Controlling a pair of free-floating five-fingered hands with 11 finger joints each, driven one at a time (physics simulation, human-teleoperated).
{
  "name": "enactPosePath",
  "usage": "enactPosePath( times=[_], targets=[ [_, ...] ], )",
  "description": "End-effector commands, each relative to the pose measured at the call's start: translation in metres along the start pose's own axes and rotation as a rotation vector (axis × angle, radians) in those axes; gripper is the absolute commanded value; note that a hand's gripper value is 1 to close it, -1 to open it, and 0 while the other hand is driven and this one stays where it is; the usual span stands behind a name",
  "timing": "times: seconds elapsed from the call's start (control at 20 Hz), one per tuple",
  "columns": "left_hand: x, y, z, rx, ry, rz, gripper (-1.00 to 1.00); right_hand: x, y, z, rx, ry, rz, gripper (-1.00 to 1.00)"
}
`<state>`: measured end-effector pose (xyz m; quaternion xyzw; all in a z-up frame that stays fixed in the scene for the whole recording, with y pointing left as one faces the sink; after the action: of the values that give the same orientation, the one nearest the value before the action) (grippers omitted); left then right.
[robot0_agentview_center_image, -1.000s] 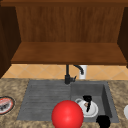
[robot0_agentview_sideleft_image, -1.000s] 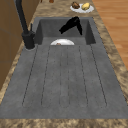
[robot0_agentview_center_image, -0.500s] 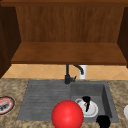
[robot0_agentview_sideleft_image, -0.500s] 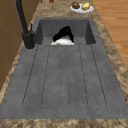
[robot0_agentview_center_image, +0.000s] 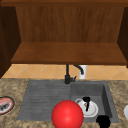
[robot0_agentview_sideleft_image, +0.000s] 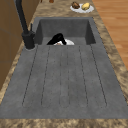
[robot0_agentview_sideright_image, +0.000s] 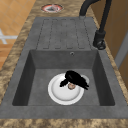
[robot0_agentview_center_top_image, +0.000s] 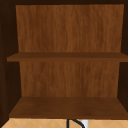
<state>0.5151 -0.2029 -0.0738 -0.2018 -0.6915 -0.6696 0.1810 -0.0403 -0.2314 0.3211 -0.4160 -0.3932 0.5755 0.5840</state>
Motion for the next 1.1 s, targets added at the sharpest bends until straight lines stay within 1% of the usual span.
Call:
enactPosePath(
  times=[0.0, 0.05, 0.2, 0.25, 0.3, 0.35, 0.5, 0.6, 0.65, 0.75, 0.85, 1.05],
  targets=[
    [-0.032, -0.006, -0.005, -0.011, 0.01, 0.069, -1.0, 0.0, 0.0, 0.0, 0.0, 0.0, 0.0, 0.0],
    [-0.041, -0.007, -0.008, -0.014, 0.011, 0.076, -1.0, 0.0, 0.0, 0.0, 0.0, 0.0, 0.0, 0.0],
    [-0.06, -0.011, -0.013, -0.039, 0.024, 0.171, -1.0, 0.0, 0.0, 0.0, 0.0, 0.0, 0.0, 0.0],
    [-0.061, -0.013, -0.014, -0.043, 0.026, 0.18, -1.0, 0.0, 0.0, 0.0, 0.0, 0.0, 0.0, 0.0],
    [-0.06, -0.013, -0.014, -0.043, 0.028, 0.168, -1.0, 0.0, 0.0, 0.0, 0.0, 0.0, 0.0, 0.0],
    [-0.06, -0.014, -0.014, -0.043, 0.03, 0.163, -1.0, 0.0, 0.0, 0.0, 0.0, 0.0, 0.0, 0.0],
    [-0.055, -0.017, -0.013, -0.046, 0.034, 0.155, -1.0, 0.0, 0.0, 0.0, 0.0, 0.0, 0.0, 0.0],
    [-0.048, -0.022, -0.013, -0.054, 0.034, 0.15, -1.0, 0.0, 0.0, 0.0, 0.0, 0.0, 0.0, 0.0],
    [-0.045, -0.024, -0.013, -0.064, 0.031, 0.148, -1.0, 0.0, 0.0, 0.0, 0.0, 0.0, 0.0, 0.0],
    [-0.03, -0.029, -0.013, -0.07, 0.014, 0.087, -1.0, 0.0, 0.0, 0.0, 0.0, 0.0, 0.0, 0.0],
    [-0.024, -0.026, -0.012, -0.07, 0.014, 0.052, -1.0, 0.0, 0.0, 0.0, 0.0, 0.0, 0.0, 0.0],
    [-0.016, -0.017, -0.01, -0.066, 0.016, -0.03, -1.0, 0.0, 0.0, 0.0, 0.0, 0.0, 0.0, 0.0]
  ],
)
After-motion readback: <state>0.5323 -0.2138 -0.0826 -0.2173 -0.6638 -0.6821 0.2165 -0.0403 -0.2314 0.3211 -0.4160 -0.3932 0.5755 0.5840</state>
